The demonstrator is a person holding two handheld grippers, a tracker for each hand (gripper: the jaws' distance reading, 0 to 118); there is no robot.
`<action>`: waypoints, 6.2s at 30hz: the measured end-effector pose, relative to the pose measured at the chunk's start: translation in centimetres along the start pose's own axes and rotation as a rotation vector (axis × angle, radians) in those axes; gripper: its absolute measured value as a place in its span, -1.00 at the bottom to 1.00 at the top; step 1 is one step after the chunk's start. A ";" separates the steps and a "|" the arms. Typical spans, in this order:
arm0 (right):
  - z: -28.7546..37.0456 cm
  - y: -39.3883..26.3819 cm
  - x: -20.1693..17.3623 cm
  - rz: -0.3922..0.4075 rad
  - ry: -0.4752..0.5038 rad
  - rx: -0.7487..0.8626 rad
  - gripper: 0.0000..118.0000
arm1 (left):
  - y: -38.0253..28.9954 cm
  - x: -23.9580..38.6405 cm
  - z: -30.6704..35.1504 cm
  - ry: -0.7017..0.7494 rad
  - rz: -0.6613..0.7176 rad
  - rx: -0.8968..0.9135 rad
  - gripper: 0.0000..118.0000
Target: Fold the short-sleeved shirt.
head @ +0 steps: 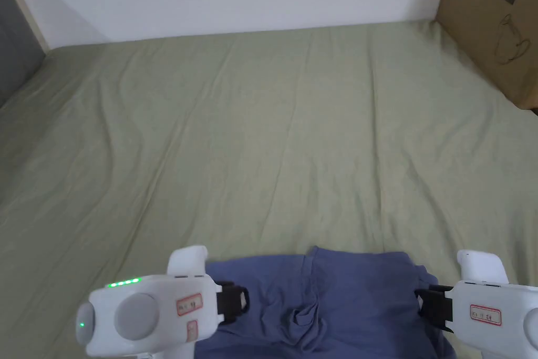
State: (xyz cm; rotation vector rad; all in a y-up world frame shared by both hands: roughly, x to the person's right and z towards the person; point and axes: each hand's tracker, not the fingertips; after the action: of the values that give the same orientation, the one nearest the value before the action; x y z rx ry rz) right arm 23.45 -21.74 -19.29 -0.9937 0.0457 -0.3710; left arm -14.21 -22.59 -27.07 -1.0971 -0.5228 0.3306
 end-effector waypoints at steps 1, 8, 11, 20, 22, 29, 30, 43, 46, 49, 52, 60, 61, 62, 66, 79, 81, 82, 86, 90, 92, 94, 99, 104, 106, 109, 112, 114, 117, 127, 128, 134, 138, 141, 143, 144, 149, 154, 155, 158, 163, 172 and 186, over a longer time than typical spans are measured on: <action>-0.1 0.1 0.5 0.000 -0.002 0.000 -1.00 | -0.6 0.4 -0.7 -0.027 0.011 -0.020 -0.98; 0.3 0.2 1.8 -0.013 -0.021 0.010 -1.00 | -3.4 4.1 -3.9 -0.042 -0.033 -0.072 -0.98; 0.5 0.0 1.8 -0.020 -0.020 0.011 -1.00 | -3.7 5.4 -3.8 -0.086 -0.016 -0.068 -0.98; 0.3 -0.5 1.9 -0.019 -0.016 0.000 -1.00 | -4.3 8.2 -4.8 -0.049 -0.112 -0.053 -0.98; 0.1 -0.5 1.9 -0.013 -0.019 -0.006 -1.00 | -4.6 8.6 -5.0 -0.050 -0.136 -0.075 -0.98; 0.3 0.1 1.2 0.008 -0.021 -0.001 -1.00 | -4.0 7.6 -1.9 -0.189 -0.138 -0.086 -0.98; 0.4 0.2 1.0 0.013 -0.021 0.000 -1.00 | -3.4 6.9 -0.8 -0.199 -0.108 -0.060 -0.98; -0.9 1.6 -2.5 0.100 -0.012 -0.022 -1.00 | -0.4 -12.4 5.9 -0.168 0.323 0.060 0.66; -1.2 1.7 -3.0 0.112 -0.003 -0.041 -1.00 | -2.0 -15.0 4.5 -0.215 0.425 0.094 0.93; -1.7 1.9 -3.5 0.128 -0.013 -0.057 -1.00 | -3.2 -14.6 3.4 -0.365 0.562 0.143 0.93; -2.0 2.2 -3.8 0.128 -0.017 -0.064 -1.00 | -2.0 -16.2 1.4 -0.511 0.615 0.127 0.84; -0.4 2.9 -4.4 0.147 -0.028 -0.048 -1.00 | -1.9 -15.8 1.4 -0.358 0.518 -0.014 -0.76; 0.0 2.9 -4.7 0.148 -0.030 -0.044 -1.00 | -1.8 -15.6 1.8 -0.348 0.513 -0.030 -0.77; 0.2 3.0 -4.7 0.149 -0.032 -0.042 -1.00 | -1.2 -14.8 2.0 -0.478 0.579 0.036 -0.77; 0.7 3.3 -4.8 0.151 -0.050 -0.030 -1.00 | -0.3 -16.4 2.8 -0.477 0.549 0.027 -0.78; 0.0 3.1 -5.6 0.138 -0.021 -0.030 -1.00 | 0.9 -24.1 11.2 -0.226 0.530 0.082 -0.79; -0.3 3.0 -5.7 0.140 -0.018 -0.034 -1.00 | 1.1 -24.2 11.9 -0.208 0.536 0.083 -0.79; -0.4 3.0 -5.7 0.140 -0.013 -0.037 -1.00 | 1.3 -24.0 12.1 -0.198 0.533 0.083 -0.79; -0.4 2.9 -5.6 0.137 0.000 -0.036 -1.00 | 2.5 -20.0 13.6 -0.157 0.518 0.105 -0.78; -0.1 3.0 -4.7 0.120 0.009 -0.024 -1.00 | 5.2 -14.8 15.1 -0.164 0.505 0.133 -0.78; 0.1 3.0 -4.2 0.110 0.013 -0.017 -1.00 | 6.7 -11.4 15.6 -0.200 0.403 0.148 -0.78; 0.4 3.0 -3.5 0.099 0.015 -0.008 -1.00 | 8.1 -7.5 15.2 -0.137 0.260 0.160 -0.78; 1.4 2.7 -1.5 0.063 0.016 0.013 -1.00 | 8.5 0.5 9.6 -0.177 0.170 0.090 -0.78; 2.1 2.2 1.0 0.009 -0.001 0.024 -1.00 | 7.0 5.5 0.8 -0.148 0.052 -0.094 -0.78; 2.3 1.9 2.0 -0.015 -0.008 0.024 -1.00 | 6.2 6.6 -2.4 -0.110 0.036 -0.157 -0.78; 2.3 1.4 3.0 -0.041 -0.018 0.020 -1.00 | 5.1 7.3 -5.7 -0.147 0.029 -0.231 -0.32; 2.3 1.1 3.7 -0.073 -0.006 0.011 -1.00 | 4.6 7.8 -5.8 -0.177 0.050 -0.247 0.66; 2.2 1.0 3.7 -0.080 0.004 0.014 -1.00 | 5.0 7.6 -4.3 -0.190 0.057 -0.216 0.66; 1.9 1.3 3.5 -0.071 0.001 0.012 -1.00 | 6.1 6.1 -0.8 -0.151 0.056 -0.108 0.57; 0.8 1.7 2.3 -0.047 0.032 0.012 -1.00 | 3.9 1.1 -1.8 -0.128 0.102 -0.108 -0.94; 0.8 1.7 2.3 -0.047 0.035 0.009 -1.00 | 3.3 1.4 -2.6 -0.136 0.101 -0.133 -0.94; 0.9 1.4 2.8 -0.046 0.026 0.002 -1.00 | 0.2 4.2 -7.5 -0.194 0.070 -0.236 -0.98; 0.9 1.3 3.3 -0.059 0.017 0.000 -1.00 | -0.4 6.7 -9.4 -0.136 0.005 -0.233 -1.00; 0.8 1.1 3.5 -0.066 0.017 -0.002 -1.00 | -1.0 8.9 -9.5 -0.167 -0.023 -0.264 -1.00; 0.7 1.0 3.5 -0.068 0.019 -0.004 -1.00 | -1.6 10.5 -9.7 -0.186 -0.080 -0.283 -1.00; 0.7 1.0 3.5 -0.069 0.018 -0.005 -1.00 | -2.0 11.2 -10.0 -0.188 -0.105 -0.299 -1.00; 1.1 1.2 3.1 -0.062 0.023 -0.003 -1.00 | -3.2 12.3 -10.8 -0.198 -0.133 -0.330 -1.00; 2.3 2.5 2.0 -0.033 0.048 0.032 -1.00 | -0.6 9.8 -6.0 -0.283 -0.046 -0.195 -1.00; 2.5 2.8 1.6 -0.027 0.065 0.043 -1.00 | 0.3 8.8 -4.8 -0.296 -0.030 -0.164 -1.00; 3.3 4.0 -0.8 0.039 0.131 0.078 -1.00 | 1.7 5.2 -0.6 -0.306 0.047 -0.059 -1.00; 2.3 4.9 -6.3 0.150 0.231 0.079 -1.00 | 1.9 -0.1 4.6 -0.258 0.139 0.038 -1.00; -7.1 1.8 -9.4 0.266 0.140 -0.181 -1.00 | -1.8 -7.2 5.7 -0.236 0.305 0.086 -1.00; -7.8 2.5 -8.5 0.221 0.162 -0.178 -1.00 | 0.0 -10.6 0.4 -0.333 0.400 0.033 0.59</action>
State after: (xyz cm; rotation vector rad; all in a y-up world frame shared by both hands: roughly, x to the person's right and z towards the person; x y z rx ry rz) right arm 14.57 -24.08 -26.77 -1.1200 0.3378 -0.2461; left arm -23.24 -27.56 -29.46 -1.1180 -0.5866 0.8792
